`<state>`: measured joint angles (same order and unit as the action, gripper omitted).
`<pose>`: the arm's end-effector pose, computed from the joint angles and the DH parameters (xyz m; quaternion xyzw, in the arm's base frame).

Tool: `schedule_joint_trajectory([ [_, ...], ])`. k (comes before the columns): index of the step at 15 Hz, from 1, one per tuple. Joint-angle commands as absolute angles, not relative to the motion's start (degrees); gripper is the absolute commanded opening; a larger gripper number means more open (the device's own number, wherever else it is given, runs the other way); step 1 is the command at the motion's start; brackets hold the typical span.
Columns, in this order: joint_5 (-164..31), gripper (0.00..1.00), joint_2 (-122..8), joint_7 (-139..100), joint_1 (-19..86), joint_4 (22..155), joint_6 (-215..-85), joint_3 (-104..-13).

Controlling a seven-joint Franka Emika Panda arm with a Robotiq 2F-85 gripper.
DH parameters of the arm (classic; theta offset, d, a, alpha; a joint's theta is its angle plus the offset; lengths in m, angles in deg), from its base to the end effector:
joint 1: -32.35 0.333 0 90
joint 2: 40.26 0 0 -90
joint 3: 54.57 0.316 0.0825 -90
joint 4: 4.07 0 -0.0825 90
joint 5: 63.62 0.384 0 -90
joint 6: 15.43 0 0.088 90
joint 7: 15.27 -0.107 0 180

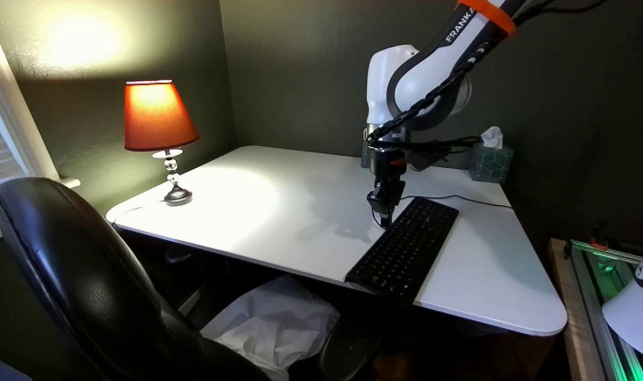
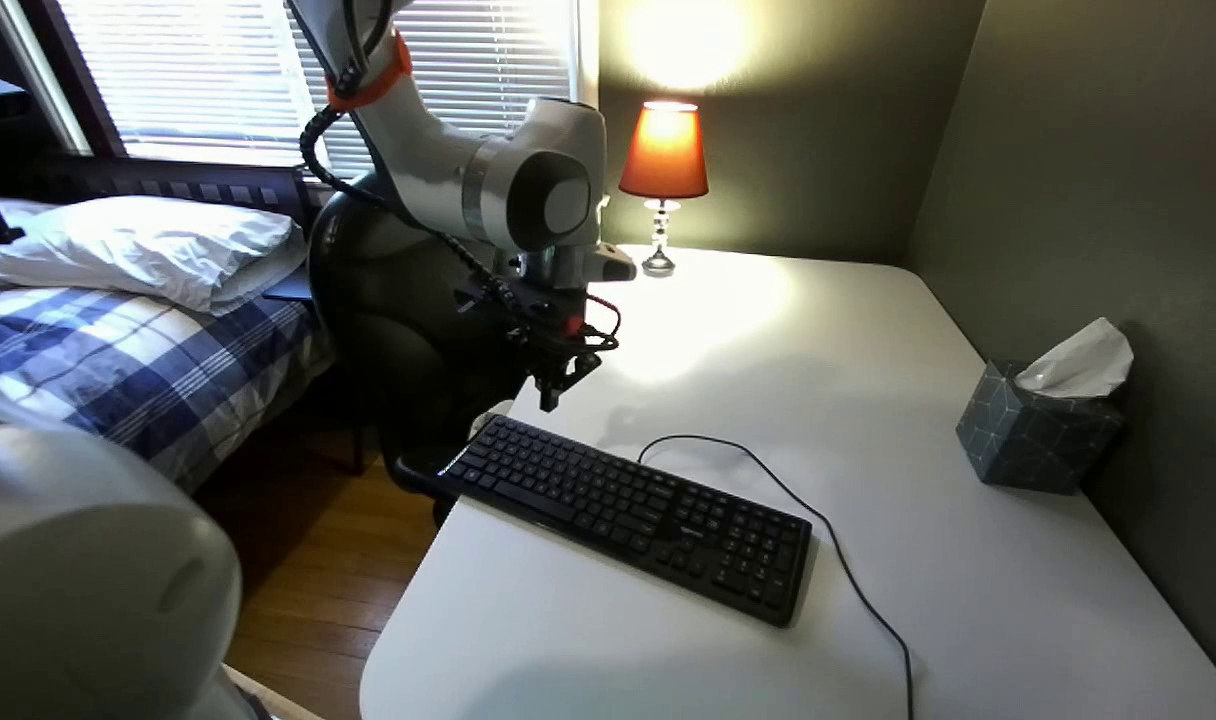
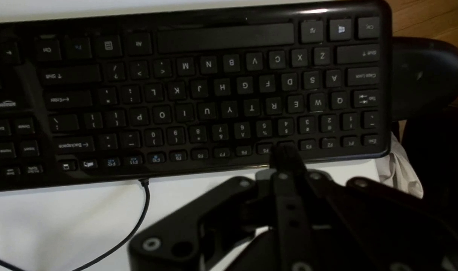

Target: Press a button on the top right of the keyboard

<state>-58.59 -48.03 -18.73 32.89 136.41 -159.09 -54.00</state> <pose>0.4757 0.0086 0.2381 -0.9973 0.0568 0.0410 0.0236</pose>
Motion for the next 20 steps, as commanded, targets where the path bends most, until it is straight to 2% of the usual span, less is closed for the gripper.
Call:
schedule_joint_trajectory([
  [1, -59.92, 0.00, -50.41, -20.12, 33.10, 135.56, -161.21, -54.35],
  [20, -60.06, 0.00, -57.57, -19.99, 33.58, 131.67, -160.98, -54.28],
])
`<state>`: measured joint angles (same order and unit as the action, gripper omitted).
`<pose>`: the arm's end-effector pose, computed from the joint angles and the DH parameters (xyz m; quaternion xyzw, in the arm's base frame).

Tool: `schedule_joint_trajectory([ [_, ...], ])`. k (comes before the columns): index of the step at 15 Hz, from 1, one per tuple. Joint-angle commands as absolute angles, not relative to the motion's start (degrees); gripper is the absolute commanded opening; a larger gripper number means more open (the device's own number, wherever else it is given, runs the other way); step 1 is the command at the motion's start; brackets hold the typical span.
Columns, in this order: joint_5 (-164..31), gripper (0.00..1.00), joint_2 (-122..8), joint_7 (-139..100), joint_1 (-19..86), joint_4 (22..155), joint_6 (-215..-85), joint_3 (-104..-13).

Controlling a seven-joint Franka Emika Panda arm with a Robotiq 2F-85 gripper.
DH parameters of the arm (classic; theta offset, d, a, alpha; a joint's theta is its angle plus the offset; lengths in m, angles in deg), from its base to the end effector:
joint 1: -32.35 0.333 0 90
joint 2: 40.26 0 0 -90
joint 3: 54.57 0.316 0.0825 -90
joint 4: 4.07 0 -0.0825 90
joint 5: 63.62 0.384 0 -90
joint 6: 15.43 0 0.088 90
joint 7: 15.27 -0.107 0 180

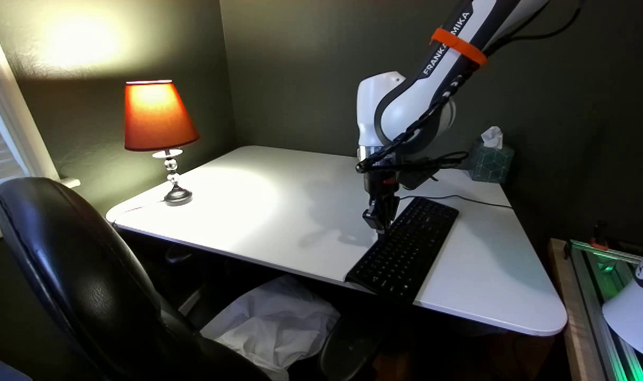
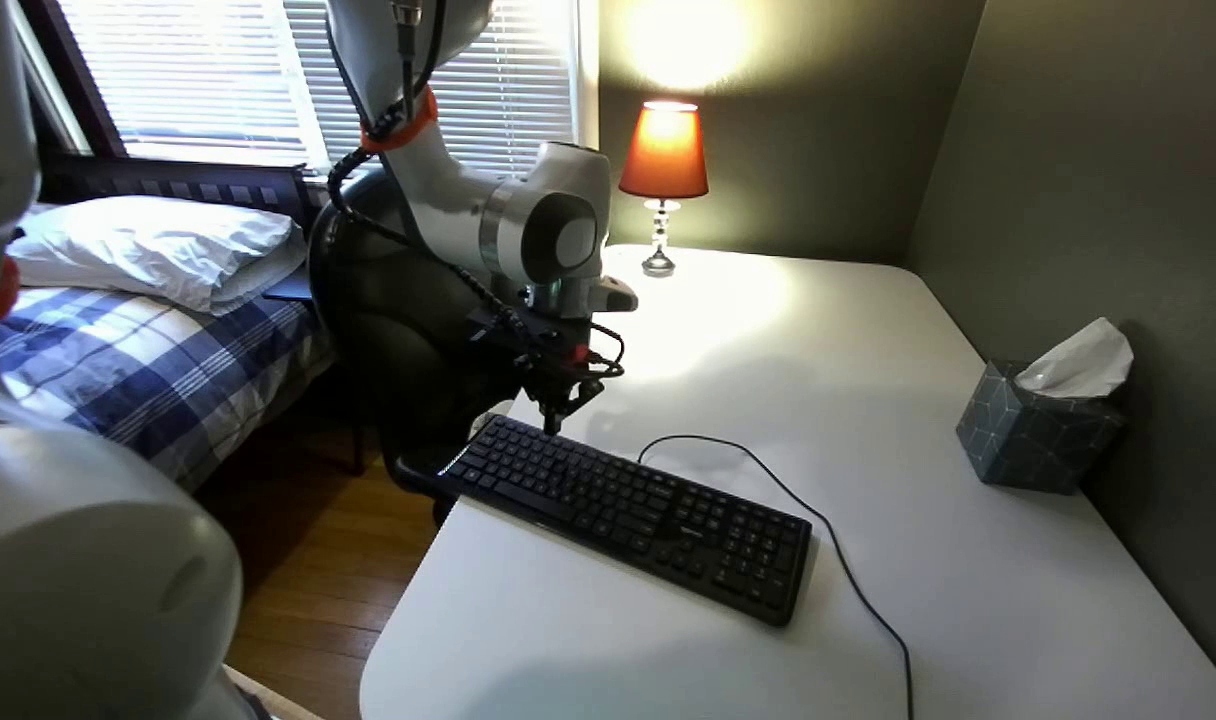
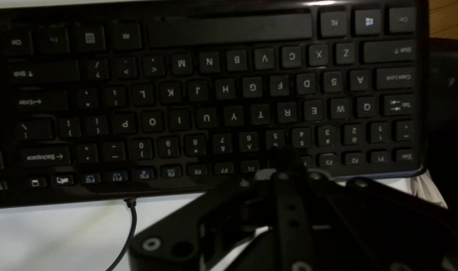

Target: Press a button on the top right of the keyboard

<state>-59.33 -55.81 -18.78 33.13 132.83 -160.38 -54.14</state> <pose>0.4881 0.0097 0.1954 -0.9963 0.0521 0.0662 0.0177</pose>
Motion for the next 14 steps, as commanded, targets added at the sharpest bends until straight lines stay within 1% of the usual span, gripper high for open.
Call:
schedule_joint_trajectory([
  [1, -60.02, 0.00, -57.88, -19.98, 33.59, 131.46, -161.01, -54.27],
  [14, -59.65, 0.00, -60.91, -19.70, 33.63, 129.08, -160.72, -54.02],
])
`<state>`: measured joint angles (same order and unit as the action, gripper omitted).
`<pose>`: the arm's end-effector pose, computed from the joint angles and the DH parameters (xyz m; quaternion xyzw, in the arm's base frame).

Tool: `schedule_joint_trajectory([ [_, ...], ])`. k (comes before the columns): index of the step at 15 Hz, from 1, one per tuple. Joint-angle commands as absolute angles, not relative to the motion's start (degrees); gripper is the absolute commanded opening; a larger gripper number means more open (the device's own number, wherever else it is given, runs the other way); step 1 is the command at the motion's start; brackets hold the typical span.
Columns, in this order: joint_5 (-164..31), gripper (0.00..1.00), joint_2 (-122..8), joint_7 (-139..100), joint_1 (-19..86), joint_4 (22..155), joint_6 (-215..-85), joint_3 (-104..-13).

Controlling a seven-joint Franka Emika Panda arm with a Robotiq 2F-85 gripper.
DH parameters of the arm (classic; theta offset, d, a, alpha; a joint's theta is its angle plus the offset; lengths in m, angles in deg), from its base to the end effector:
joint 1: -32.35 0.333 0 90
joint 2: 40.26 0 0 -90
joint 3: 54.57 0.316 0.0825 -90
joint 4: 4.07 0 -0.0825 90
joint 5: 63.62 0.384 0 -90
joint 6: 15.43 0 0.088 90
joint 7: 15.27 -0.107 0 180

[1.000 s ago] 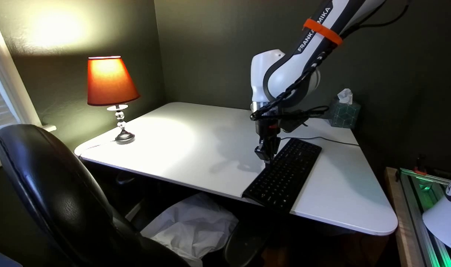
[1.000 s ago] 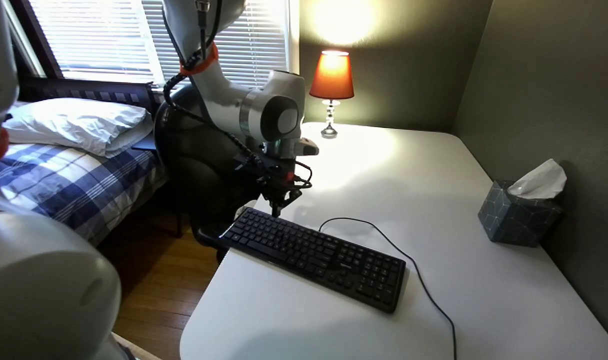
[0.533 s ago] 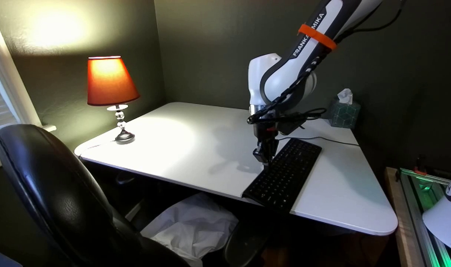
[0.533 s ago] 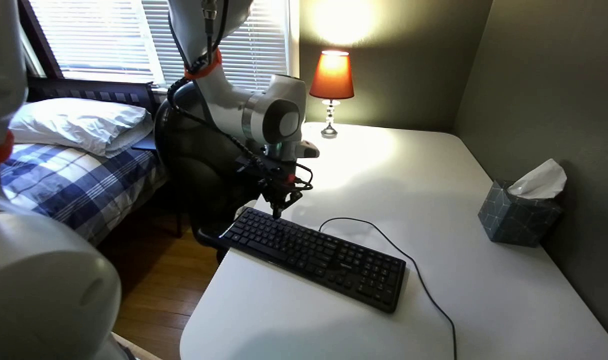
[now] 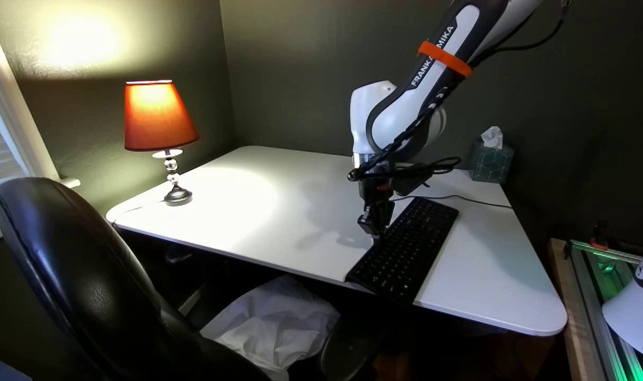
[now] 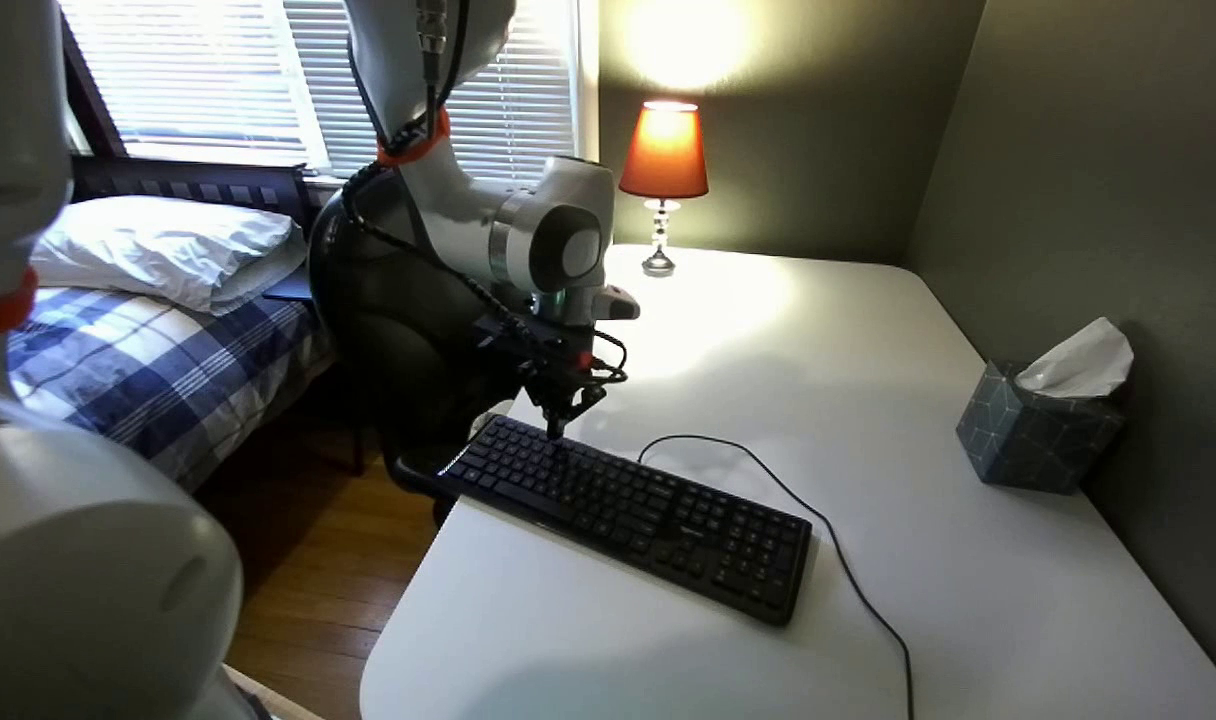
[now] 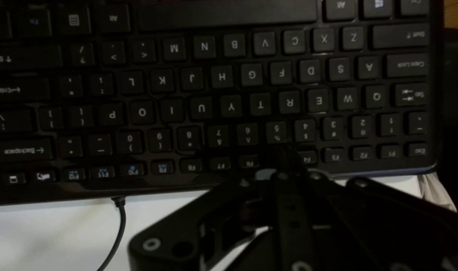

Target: Press a button on the top right of the keyboard

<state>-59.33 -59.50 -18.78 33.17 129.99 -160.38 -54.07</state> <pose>0.4996 0.0109 0.1795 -0.9958 0.0513 0.0736 0.0176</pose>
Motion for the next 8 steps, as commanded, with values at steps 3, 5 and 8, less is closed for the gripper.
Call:
schedule_joint_trajectory([
  [3, -59.43, 0.00, -61.43, -19.59, 33.60, 128.87, -160.77, -53.85],
  [5, -59.30, 0.00, -61.86, -19.46, 33.58, 128.67, -160.89, -53.68],
  [8, -59.37, 0.00, -62.63, -19.57, 33.69, 128.36, -160.92, -53.55],
])
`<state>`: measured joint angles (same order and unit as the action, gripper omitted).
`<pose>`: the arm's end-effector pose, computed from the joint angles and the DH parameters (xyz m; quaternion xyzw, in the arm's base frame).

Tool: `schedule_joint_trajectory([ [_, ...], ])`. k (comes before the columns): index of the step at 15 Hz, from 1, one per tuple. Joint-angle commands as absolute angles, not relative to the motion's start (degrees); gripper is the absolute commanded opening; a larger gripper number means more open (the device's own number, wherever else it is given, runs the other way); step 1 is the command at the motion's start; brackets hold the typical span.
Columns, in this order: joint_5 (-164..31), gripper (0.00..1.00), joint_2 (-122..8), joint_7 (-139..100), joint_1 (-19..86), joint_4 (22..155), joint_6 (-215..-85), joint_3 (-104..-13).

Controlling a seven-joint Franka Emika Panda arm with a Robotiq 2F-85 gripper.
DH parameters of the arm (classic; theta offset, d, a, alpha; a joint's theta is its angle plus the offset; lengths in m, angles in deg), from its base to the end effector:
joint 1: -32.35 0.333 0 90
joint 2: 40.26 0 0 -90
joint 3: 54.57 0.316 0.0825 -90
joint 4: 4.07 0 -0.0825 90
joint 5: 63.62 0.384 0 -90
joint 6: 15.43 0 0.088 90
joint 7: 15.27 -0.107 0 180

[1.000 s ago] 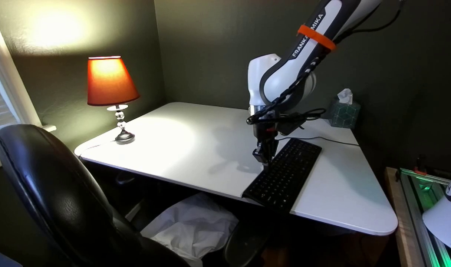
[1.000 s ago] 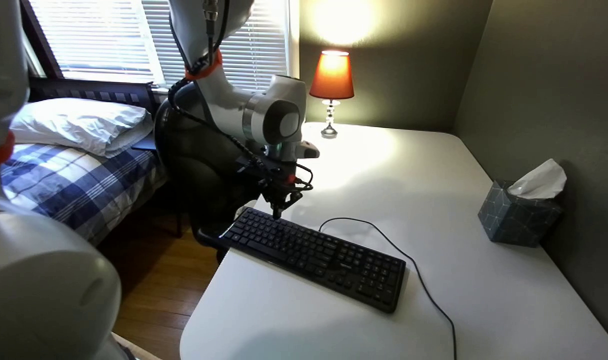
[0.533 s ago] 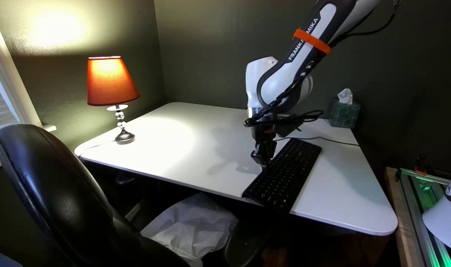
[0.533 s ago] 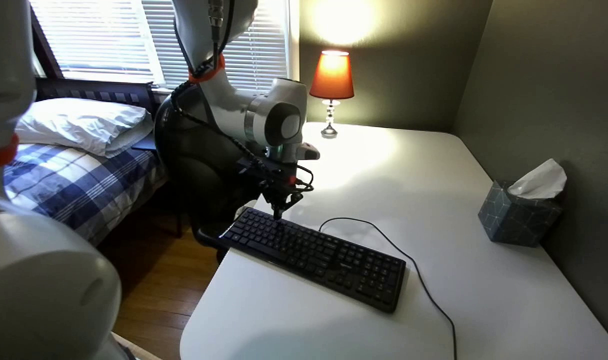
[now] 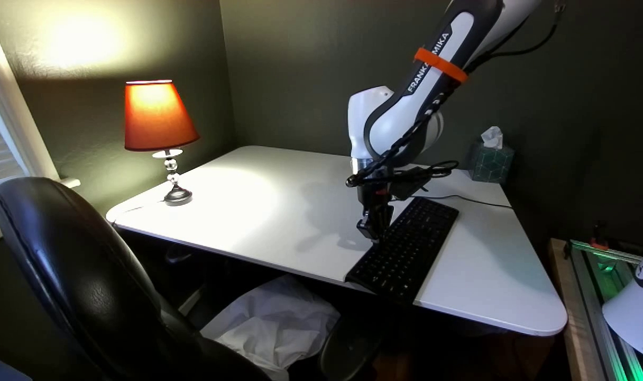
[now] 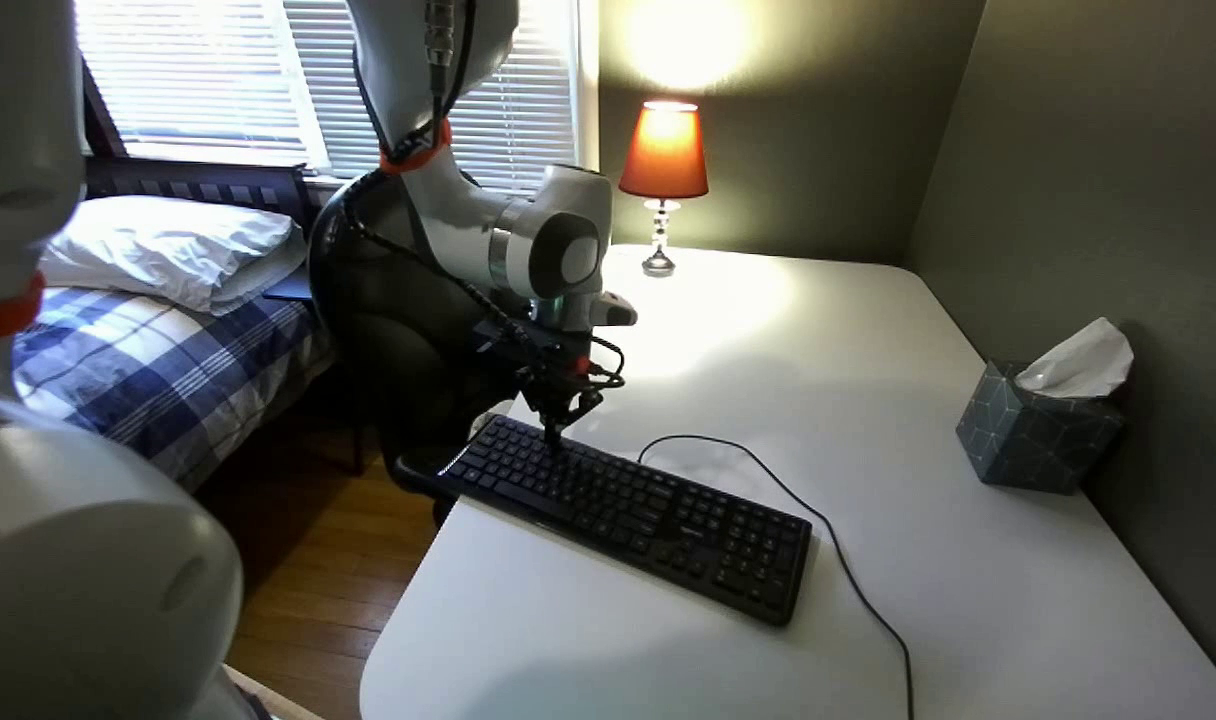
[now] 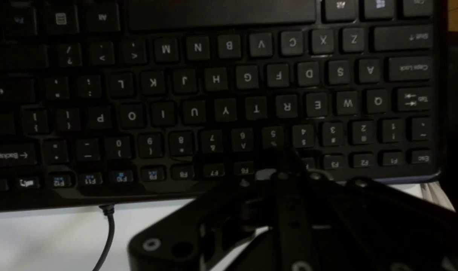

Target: Press a button on the top right of the keyboard

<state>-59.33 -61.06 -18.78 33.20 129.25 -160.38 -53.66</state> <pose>0.5008 0.0150 0.1700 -0.9954 0.0478 0.0809 0.0181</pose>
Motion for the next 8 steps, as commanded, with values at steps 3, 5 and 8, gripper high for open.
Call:
schedule_joint_trajectory([
  [3, -59.46, 0.00, -62.95, -19.64, 33.67, 128.22, -161.23, -53.65],
  [5, -59.46, 0.00, -63.02, -19.59, 33.62, 128.29, -161.46, -53.70],
  [8, -59.34, 0.00, -63.08, -19.34, 33.40, 128.38, -161.52, -53.73],
])
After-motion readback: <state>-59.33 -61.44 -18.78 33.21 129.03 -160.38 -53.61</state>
